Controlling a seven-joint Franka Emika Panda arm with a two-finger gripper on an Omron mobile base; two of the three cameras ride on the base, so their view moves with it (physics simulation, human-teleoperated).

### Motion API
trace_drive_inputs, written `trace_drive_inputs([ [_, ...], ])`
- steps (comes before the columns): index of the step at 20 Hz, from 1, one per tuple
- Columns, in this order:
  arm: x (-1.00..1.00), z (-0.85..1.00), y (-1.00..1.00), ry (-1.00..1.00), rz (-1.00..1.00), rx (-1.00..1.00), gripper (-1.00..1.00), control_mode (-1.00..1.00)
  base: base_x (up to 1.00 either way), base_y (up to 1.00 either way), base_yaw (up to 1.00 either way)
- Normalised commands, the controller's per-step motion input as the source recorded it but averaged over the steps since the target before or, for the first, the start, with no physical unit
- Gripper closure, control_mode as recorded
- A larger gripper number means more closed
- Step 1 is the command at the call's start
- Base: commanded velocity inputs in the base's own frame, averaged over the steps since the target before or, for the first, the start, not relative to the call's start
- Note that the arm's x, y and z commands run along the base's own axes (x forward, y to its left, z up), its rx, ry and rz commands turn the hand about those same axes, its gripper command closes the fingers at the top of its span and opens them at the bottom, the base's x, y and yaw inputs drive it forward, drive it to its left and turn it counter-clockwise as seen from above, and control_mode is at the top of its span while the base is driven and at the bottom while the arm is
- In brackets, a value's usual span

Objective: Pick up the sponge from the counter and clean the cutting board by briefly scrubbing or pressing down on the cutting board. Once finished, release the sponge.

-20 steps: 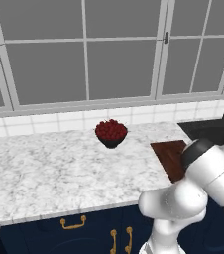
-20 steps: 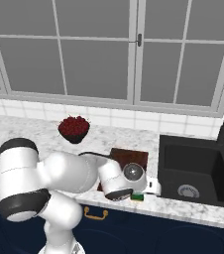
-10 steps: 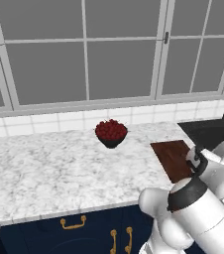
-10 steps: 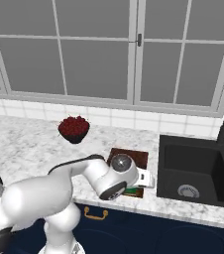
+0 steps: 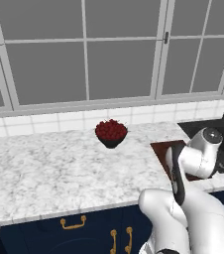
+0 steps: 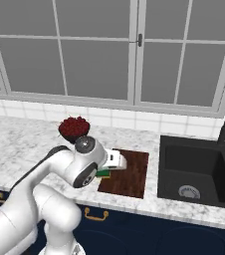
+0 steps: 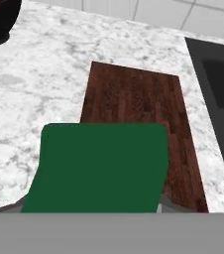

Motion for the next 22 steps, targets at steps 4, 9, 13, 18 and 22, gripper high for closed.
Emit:
trace_drive_inputs([
  [4, 0.59, 0.48, 1.00, 0.10, 0.16, 0.01, 1.00, -1.00, 0.00, 0.00, 0.00],
  [9, 0.06, -0.04, 1.00, 0.41, 0.22, 0.00, 1.00, -1.00, 0.00, 0.00, 0.00],
  [13, 0.26, -0.34, 0.61, 0.36, 0.16, 0.00, 1.00, -1.00, 0.00, 0.00, 0.00],
  [18, 0.44, -0.60, 0.00, -0.01, 0.01, 0.00, 1.00, -1.00, 0.00, 0.00, 0.00],
  [22, 0.60, -0.64, 0.00, 0.00, 0.00, 0.00, 1.00, -1.00, 0.00, 0.00, 0.00],
])
